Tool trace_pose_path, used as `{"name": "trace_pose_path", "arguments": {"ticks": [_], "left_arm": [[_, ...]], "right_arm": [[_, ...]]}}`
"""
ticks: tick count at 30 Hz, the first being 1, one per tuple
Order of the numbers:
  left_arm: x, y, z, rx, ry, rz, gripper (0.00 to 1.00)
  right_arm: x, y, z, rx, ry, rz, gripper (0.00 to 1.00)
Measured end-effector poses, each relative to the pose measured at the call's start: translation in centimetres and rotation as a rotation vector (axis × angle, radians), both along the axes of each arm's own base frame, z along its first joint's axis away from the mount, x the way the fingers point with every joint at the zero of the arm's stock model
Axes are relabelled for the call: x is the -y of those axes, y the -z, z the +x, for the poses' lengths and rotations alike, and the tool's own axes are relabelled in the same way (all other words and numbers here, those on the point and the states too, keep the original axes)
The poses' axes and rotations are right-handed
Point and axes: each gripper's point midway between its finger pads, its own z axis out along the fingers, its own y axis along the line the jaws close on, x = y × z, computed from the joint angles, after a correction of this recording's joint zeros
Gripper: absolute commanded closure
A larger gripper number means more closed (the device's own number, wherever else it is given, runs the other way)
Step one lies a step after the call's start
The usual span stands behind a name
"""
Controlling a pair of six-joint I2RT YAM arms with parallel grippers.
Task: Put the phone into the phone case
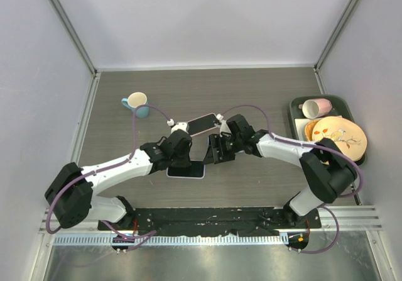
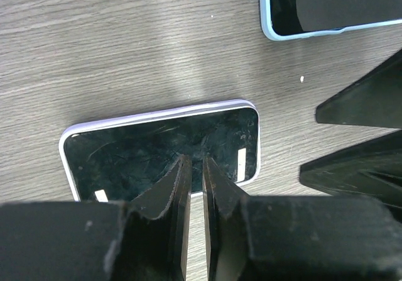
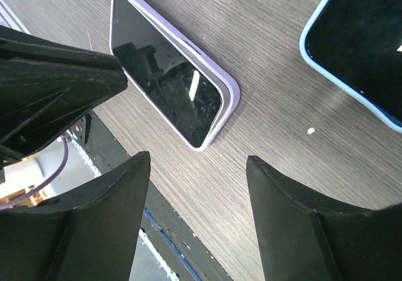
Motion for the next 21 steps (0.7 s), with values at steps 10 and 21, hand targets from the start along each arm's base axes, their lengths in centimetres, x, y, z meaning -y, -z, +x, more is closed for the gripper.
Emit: {"name": "trace_pose_path", "arguments": {"ticks": [10,21], "left_arm": [[0.2,1.4,-0.1,-0.032,0.011,0.026,0.86],[1.0,2.2,-0.2,-0.050,0.029,0.019,0.88]], "right_arm": [[-1.5,4.1,-0.2,-0.110,-0.043,0.019,0.45],[-2.7,4.5,1.1,-0.117,-0.047,0.039,0.55]]}}
